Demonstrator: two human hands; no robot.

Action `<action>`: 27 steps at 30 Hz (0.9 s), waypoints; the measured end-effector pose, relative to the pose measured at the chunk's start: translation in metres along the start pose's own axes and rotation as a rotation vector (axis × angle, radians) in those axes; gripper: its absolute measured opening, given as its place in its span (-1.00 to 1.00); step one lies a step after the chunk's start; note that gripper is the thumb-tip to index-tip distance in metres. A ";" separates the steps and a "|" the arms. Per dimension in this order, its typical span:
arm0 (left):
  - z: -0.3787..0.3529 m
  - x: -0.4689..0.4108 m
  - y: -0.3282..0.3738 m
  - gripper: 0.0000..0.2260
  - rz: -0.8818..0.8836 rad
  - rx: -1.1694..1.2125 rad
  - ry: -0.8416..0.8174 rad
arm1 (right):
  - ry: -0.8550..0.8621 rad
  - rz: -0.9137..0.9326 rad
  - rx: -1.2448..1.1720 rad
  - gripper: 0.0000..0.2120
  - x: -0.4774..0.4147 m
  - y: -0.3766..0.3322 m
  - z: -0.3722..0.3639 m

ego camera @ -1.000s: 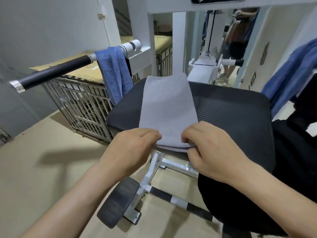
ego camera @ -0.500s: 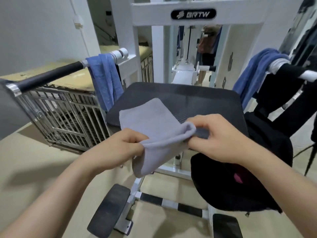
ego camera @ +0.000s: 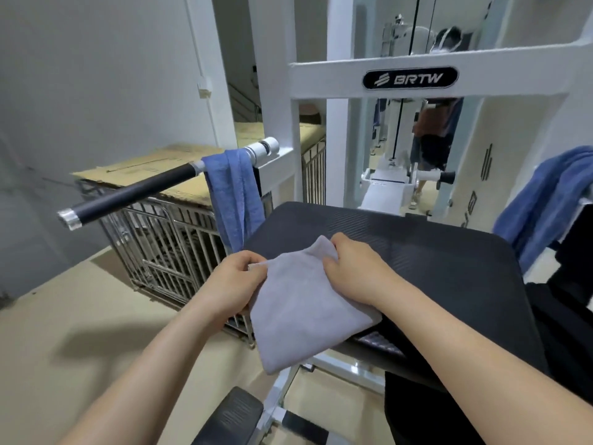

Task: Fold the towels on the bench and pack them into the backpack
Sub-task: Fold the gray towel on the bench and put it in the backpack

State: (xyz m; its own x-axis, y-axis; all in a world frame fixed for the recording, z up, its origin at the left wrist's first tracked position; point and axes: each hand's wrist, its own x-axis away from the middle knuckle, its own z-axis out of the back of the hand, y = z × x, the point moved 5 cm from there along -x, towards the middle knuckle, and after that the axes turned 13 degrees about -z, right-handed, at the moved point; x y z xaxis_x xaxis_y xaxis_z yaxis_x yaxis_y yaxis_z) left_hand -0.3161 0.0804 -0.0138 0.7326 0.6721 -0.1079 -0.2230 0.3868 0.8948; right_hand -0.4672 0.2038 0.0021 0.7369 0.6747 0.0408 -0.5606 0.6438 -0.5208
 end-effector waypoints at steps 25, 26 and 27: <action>-0.018 -0.006 0.019 -0.87 -0.529 -0.628 -0.089 | -0.160 0.072 0.101 -0.44 -0.018 -0.007 0.009; -0.016 -0.010 0.017 -0.79 -0.443 -0.594 -0.130 | -0.188 0.074 0.020 -0.48 -0.018 -0.007 0.011; -0.015 -0.014 0.016 -0.68 -0.351 -0.554 -0.186 | -0.212 0.091 -0.077 -0.52 -0.016 -0.008 0.011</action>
State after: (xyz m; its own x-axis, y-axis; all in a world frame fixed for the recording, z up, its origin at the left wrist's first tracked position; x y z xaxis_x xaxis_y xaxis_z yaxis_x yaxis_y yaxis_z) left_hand -0.3392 0.0868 -0.0044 0.9090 0.3470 -0.2307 -0.2119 0.8616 0.4613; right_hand -0.4788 0.1920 0.0153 0.5846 0.7944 0.1649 -0.5846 0.5533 -0.5934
